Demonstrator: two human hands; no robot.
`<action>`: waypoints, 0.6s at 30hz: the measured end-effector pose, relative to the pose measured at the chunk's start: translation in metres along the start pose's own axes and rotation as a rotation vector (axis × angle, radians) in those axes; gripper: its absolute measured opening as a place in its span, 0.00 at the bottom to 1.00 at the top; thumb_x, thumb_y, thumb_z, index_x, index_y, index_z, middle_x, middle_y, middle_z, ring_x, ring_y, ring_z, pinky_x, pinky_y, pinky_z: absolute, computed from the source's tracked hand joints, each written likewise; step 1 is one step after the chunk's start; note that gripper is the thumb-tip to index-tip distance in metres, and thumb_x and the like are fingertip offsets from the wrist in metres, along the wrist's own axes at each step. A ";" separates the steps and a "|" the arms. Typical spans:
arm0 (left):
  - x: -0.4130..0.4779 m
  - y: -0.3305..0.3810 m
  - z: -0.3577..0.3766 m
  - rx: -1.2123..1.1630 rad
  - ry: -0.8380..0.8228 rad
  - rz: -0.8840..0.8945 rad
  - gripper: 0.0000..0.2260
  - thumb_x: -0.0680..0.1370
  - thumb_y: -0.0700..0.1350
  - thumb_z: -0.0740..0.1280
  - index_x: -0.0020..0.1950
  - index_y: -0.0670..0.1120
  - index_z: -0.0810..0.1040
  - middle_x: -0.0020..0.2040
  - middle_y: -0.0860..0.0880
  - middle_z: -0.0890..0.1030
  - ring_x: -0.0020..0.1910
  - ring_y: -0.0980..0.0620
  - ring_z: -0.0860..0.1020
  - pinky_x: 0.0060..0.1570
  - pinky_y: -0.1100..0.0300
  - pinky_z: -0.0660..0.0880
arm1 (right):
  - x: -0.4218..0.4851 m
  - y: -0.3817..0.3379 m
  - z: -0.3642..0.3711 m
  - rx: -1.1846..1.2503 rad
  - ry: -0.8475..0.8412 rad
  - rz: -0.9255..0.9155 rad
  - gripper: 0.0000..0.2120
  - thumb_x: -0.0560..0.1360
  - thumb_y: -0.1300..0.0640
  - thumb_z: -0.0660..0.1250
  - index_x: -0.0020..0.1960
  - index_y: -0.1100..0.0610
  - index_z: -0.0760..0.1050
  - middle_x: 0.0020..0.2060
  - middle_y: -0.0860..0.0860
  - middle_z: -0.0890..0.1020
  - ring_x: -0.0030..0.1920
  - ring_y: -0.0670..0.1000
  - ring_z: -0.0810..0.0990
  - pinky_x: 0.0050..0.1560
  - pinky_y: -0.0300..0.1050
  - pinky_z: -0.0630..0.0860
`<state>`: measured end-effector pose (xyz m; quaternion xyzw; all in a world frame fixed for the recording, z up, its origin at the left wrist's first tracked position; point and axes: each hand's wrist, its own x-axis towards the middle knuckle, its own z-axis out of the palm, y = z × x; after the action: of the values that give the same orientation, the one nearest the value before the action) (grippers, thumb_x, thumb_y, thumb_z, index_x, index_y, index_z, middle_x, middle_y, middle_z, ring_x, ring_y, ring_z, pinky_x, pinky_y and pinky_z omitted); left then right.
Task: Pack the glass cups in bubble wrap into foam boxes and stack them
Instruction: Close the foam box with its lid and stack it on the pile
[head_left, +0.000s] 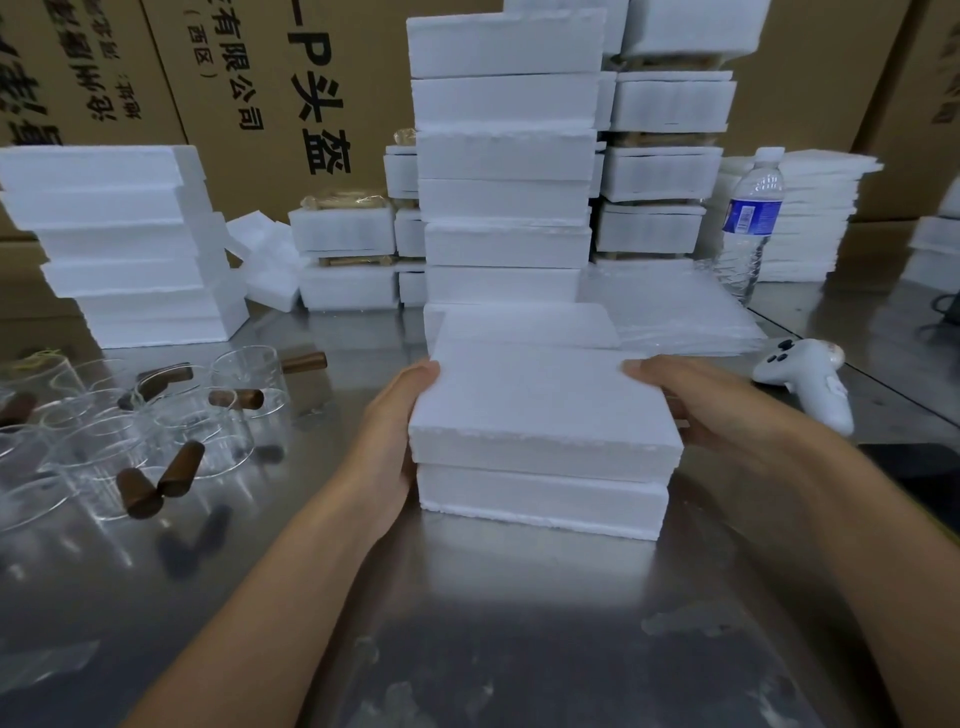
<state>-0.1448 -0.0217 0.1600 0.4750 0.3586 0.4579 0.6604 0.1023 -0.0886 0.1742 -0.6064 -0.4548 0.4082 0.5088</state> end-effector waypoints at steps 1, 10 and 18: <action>0.001 0.000 -0.001 0.032 -0.003 -0.002 0.14 0.78 0.50 0.61 0.57 0.45 0.78 0.49 0.47 0.84 0.47 0.47 0.81 0.47 0.54 0.76 | 0.000 0.001 0.001 0.002 -0.007 0.006 0.07 0.62 0.42 0.70 0.30 0.45 0.79 0.27 0.43 0.77 0.29 0.44 0.76 0.39 0.46 0.69; 0.006 -0.001 -0.007 0.086 -0.007 0.020 0.09 0.77 0.43 0.63 0.55 0.44 0.75 0.36 0.51 0.80 0.31 0.55 0.76 0.27 0.65 0.69 | -0.005 -0.001 0.002 0.016 -0.014 0.069 0.15 0.73 0.52 0.68 0.55 0.61 0.79 0.53 0.60 0.82 0.55 0.62 0.79 0.63 0.57 0.70; 0.001 0.003 -0.009 0.071 0.054 0.021 0.13 0.75 0.43 0.67 0.59 0.43 0.77 0.47 0.44 0.82 0.46 0.44 0.73 0.41 0.54 0.66 | -0.005 -0.007 0.001 -0.021 -0.013 0.092 0.18 0.71 0.51 0.69 0.57 0.60 0.77 0.53 0.59 0.82 0.57 0.62 0.79 0.59 0.57 0.74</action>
<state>-0.1535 -0.0180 0.1605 0.4892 0.3873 0.4644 0.6285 0.0993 -0.0930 0.1816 -0.6294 -0.4338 0.4303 0.4801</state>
